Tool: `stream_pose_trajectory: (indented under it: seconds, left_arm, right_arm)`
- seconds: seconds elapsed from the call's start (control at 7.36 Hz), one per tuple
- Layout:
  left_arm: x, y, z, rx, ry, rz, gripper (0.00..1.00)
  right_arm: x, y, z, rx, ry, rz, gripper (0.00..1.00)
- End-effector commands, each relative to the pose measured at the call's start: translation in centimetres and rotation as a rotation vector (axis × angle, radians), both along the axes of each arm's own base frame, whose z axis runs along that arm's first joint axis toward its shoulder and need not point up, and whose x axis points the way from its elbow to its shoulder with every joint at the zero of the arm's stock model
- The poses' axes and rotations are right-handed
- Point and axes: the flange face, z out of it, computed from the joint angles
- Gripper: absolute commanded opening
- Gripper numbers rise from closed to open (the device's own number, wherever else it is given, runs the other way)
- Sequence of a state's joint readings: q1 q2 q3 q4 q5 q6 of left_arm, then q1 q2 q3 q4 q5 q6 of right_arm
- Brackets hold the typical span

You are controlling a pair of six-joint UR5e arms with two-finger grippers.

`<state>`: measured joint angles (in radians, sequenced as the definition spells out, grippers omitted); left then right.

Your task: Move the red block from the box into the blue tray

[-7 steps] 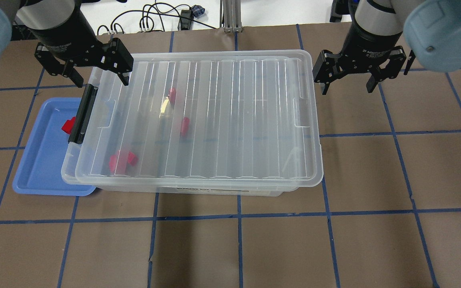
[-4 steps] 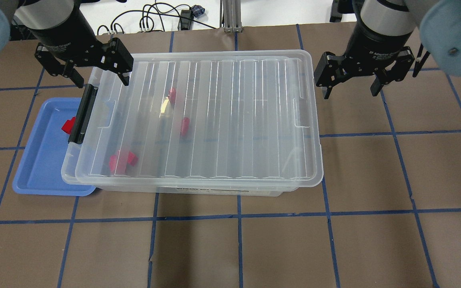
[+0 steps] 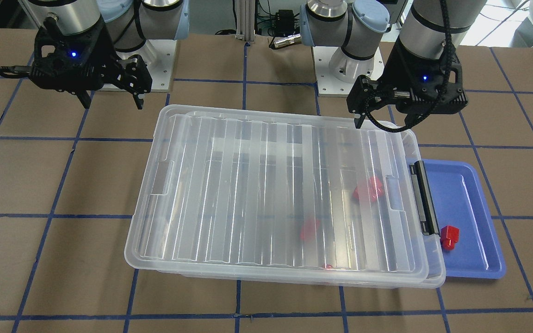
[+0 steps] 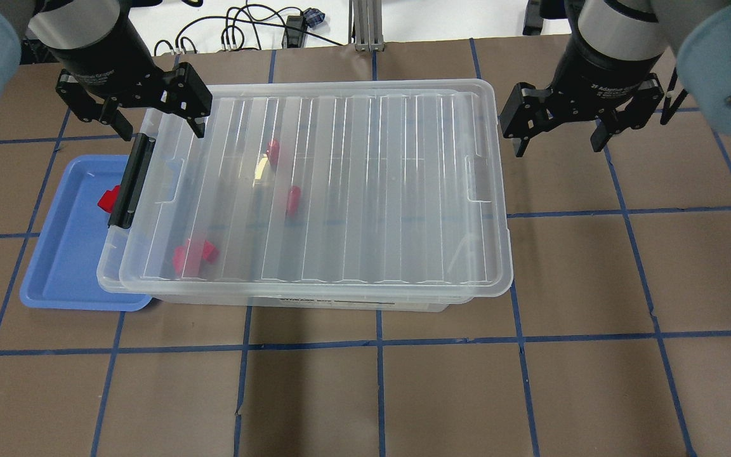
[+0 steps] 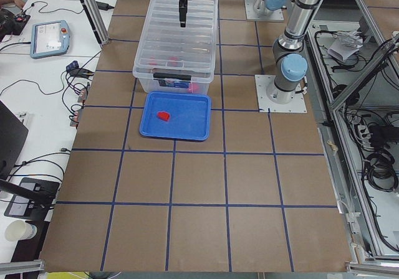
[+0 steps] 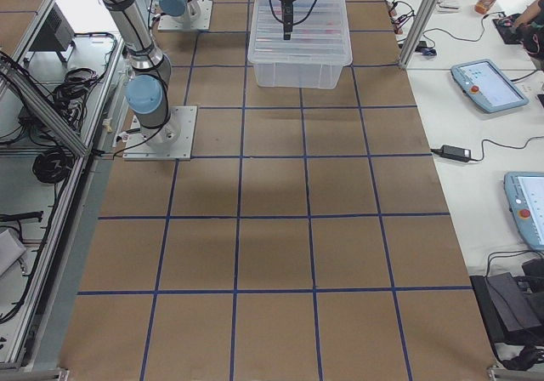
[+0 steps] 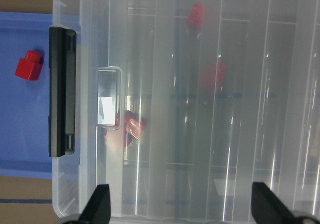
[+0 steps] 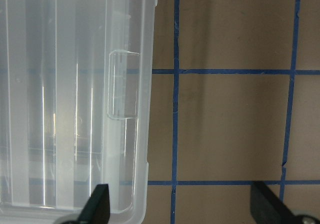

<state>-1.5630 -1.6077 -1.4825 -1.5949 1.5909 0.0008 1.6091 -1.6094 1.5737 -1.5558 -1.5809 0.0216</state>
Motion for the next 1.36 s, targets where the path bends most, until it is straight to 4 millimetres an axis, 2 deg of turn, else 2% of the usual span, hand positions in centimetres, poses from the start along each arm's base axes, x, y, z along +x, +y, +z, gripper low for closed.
stream_pose_trajectory:
  seconds: [0.0,0.54,0.82,1.22]
  left_arm:
    - [0.67,0.2,-0.62,0.018,-0.005,0.022,1.0]
    - [0.5,-0.3,-0.92,0.021,-0.01,0.036,1.0]
    - [0.25,0.43,-0.99,0.023,-0.01,0.056,1.0]
    - [0.13,-0.16,-0.92,0.02,-0.005,0.073,1.0]
  right_arm:
    - [-0.01,0.08,-0.36,0.004,0.001,-0.001,1.0]
    - [0.01,0.07,-0.28,0.002,-0.001,-0.001,1.0]
    - [0.01,0.07,-0.28,0.002,-0.001,-0.001,1.0]
    - [0.01,0.07,-0.28,0.002,-0.001,-0.001,1.0]
